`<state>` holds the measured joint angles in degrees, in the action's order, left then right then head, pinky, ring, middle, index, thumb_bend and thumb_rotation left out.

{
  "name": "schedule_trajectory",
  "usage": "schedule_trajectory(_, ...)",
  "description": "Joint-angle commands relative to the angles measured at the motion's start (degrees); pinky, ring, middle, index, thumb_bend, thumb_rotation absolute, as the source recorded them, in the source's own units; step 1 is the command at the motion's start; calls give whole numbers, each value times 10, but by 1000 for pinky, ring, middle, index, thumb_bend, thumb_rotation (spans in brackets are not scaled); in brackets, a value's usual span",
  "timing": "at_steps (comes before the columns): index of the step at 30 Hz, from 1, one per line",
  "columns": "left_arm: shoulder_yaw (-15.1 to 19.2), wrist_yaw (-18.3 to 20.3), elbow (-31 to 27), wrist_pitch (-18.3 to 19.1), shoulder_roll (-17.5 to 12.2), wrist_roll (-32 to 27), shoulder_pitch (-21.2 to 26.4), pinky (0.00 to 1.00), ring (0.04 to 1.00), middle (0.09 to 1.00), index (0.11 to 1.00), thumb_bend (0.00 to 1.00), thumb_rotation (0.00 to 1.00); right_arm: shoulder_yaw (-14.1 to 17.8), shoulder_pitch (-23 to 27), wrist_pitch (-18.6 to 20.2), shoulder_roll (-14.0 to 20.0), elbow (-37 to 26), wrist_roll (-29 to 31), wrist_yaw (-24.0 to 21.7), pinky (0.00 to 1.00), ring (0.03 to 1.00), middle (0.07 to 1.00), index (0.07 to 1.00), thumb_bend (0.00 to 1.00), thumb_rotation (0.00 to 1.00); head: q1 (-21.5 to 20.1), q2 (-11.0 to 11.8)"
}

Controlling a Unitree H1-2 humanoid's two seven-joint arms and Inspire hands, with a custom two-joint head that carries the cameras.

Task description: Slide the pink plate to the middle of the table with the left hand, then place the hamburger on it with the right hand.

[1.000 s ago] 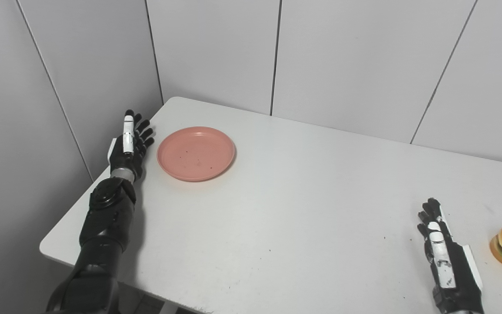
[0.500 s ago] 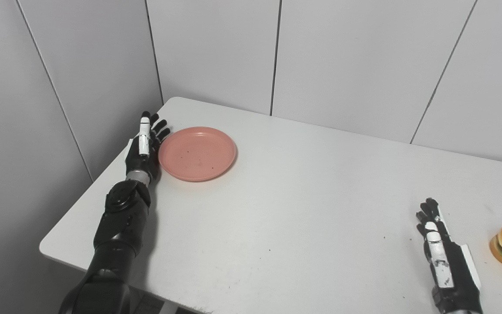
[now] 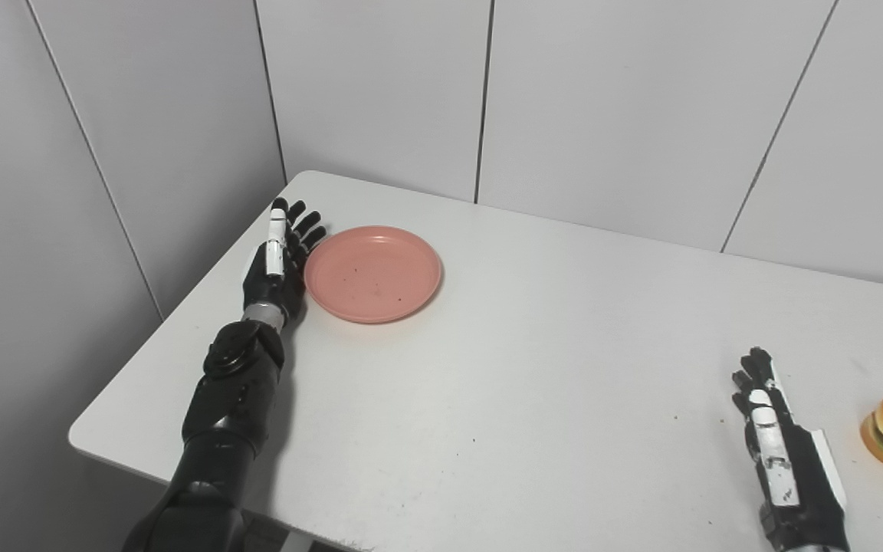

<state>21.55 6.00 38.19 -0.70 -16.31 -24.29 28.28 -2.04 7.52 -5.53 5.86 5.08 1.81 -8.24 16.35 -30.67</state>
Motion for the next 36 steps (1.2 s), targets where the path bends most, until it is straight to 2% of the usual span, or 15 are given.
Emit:
schedule_trajectory(1,1,5,-2,22,8,-11,3,953,919,916,918,547,1000,-5,-24,-6,-5,13,-4,2,1000,982,993,1000,141,1000,-2,-1)
schedule_trajectory(6,-2,-1,-18,34,22,-15,1,951,913,912,915,544,1000,-7,-23,-7,-6,13,-8,3,1000,982,994,1000,145,1000,-8,-3)
schedule_trajectory(10,-6,8,-33,44,32,-22,-4,919,903,911,913,522,1000,-5,-23,-9,-9,14,8,-5,1000,990,1000,1000,124,1000,-12,-6)
schedule_trajectory(20,-45,10,-75,61,75,-14,-14,911,898,901,902,540,1000,-7,-22,1,-12,8,-7,8,1000,980,990,1000,141,1000,-26,-14)
schedule_trajectory(29,-83,20,-85,61,97,5,-27,908,888,894,895,542,1000,-6,-21,-5,-16,10,-2,7,1000,985,995,1000,147,1000,-39,-21)
schedule_trajectory(36,-104,25,-103,83,117,3,-41,912,892,901,901,535,1000,-6,-23,-3,-23,3,-10,14,995,977,990,1000,149,1000,-54,-28)
